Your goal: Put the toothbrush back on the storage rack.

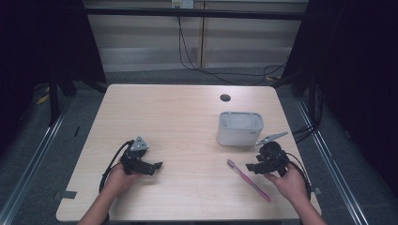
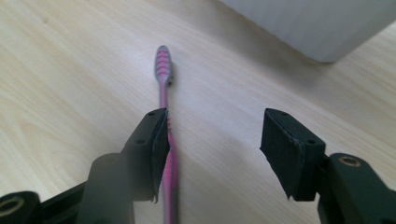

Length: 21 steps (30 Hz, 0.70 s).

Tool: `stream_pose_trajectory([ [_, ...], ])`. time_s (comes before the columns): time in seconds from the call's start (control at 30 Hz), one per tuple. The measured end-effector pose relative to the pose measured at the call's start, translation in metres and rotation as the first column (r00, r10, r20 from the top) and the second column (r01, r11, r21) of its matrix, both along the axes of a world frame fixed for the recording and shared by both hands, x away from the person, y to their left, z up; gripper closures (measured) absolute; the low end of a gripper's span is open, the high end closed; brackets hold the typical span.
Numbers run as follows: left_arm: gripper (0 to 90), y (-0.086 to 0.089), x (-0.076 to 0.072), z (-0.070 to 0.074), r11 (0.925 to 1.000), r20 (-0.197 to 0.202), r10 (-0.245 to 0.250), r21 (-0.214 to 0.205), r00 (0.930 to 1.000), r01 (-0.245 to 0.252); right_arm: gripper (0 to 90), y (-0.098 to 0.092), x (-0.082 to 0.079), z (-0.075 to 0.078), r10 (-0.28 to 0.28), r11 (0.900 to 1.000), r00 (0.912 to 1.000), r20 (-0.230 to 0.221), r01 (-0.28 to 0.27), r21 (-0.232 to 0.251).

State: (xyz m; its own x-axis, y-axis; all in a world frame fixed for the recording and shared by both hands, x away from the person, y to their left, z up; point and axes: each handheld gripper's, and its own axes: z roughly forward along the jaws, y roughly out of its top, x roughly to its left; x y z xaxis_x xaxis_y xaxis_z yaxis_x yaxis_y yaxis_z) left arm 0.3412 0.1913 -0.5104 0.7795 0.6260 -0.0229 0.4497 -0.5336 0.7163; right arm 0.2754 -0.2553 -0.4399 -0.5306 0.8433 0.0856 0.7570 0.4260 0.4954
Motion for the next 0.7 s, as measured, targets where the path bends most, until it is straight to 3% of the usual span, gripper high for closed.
stream_pose_trajectory([
  [0.2,9.2,0.000,0.000,0.000,1.0000,0.000,0.000,0.000,1.0000,0.000,44.4,0.012,0.001,0.001,0.044,0.9990,0.9988,-0.021,-0.044,-0.009],
  [0.7,9.2,0.000,0.000,0.000,1.0000,0.000,0.000,0.000,1.0000,0.000,50.9,0.030,0.011,-0.008,0.076,0.9966,0.9934,-0.086,-0.078,-0.026],
])
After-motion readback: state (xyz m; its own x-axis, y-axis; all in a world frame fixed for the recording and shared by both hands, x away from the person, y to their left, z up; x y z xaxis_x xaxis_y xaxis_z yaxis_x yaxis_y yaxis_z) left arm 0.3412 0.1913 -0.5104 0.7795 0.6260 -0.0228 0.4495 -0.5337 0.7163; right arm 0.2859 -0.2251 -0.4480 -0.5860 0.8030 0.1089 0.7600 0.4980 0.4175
